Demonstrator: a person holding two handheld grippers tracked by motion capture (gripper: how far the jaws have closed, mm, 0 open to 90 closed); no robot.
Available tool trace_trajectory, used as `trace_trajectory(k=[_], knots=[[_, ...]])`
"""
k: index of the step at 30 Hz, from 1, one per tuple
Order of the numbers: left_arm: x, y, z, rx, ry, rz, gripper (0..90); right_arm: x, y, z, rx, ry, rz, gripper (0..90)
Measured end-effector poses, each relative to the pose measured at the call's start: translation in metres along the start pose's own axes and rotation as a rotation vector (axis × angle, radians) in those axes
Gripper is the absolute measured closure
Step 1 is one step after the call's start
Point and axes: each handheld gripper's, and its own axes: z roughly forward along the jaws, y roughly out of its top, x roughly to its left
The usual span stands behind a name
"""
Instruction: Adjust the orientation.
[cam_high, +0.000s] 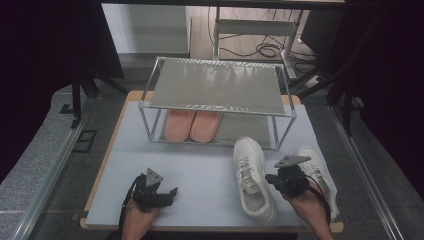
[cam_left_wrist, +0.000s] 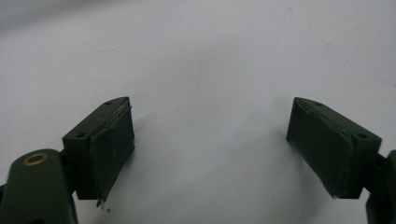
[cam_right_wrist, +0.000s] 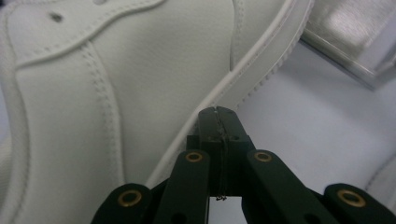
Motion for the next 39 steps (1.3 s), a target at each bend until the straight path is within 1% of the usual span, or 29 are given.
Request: trace_trajectory(k=[1,2,4,5,6,7,9,10,13,21,23,28,33,36,39], knots=[[0.000,0.000,0.000,0.000,0.000,0.000,15.2,-0.002,0.000,-0.003,-0.006,-0.037,0.010,90.0],[0.000,0.000,0.000,0.000,0.000,0.001,15.2,-0.002,0.000,-0.003,-0.006,-0.037,0.010,90.0],[0.000,0.000,0.000,0.000,0.000,0.000,15.2,-0.005,0.000,-0.005,0.026,-0.126,-0.010,90.0],[0.000,0.000,0.000,0.000,0.000,0.001,15.2,-0.011,-0.002,-0.008,0.005,-0.086,0.031,90.0],[0.000,0.000,0.000,0.000,0.000,0.000,15.2,-0.011,-0.002,-0.008,0.005,-0.086,0.031,90.0],[0.000,0.000,0.000,0.000,0.000,0.001,15.2,-0.012,-0.003,-0.009,-0.005,-0.068,0.040,90.0],[0.000,0.000,0.000,0.000,0.000,0.001,15.2,-0.011,-0.002,-0.013,-0.012,-0.082,0.026,89.5],[0.000,0.000,0.000,0.000,0.000,0.001,15.2,-0.011,-0.001,-0.014,-0.018,-0.071,0.030,89.1],[0.000,0.000,0.000,0.000,0.000,0.000,15.2,-0.012,-0.001,-0.018,-0.029,-0.062,0.040,86.6],[0.000,0.000,0.000,0.000,0.000,0.001,15.2,-0.010,-0.004,-0.039,-0.066,-0.019,0.062,79.6],[0.000,0.000,0.000,0.000,0.000,0.001,15.2,-0.008,-0.005,-0.044,-0.072,-0.007,0.067,77.2],[0.000,0.000,0.000,-0.001,0.000,0.001,15.2,-0.001,-0.008,-0.051,-0.071,0.007,0.077,71.4],[0.000,0.000,0.000,-0.001,0.001,0.002,15.3,0.004,-0.011,-0.051,-0.061,0.017,0.088,65.8],[0.000,0.000,0.000,-0.001,0.001,0.002,15.3,0.004,-0.012,-0.045,-0.046,0.019,0.096,62.1],[0.000,0.000,0.000,-0.001,0.001,0.002,15.3,0.003,-0.012,-0.039,-0.032,0.017,0.104,60.8]])
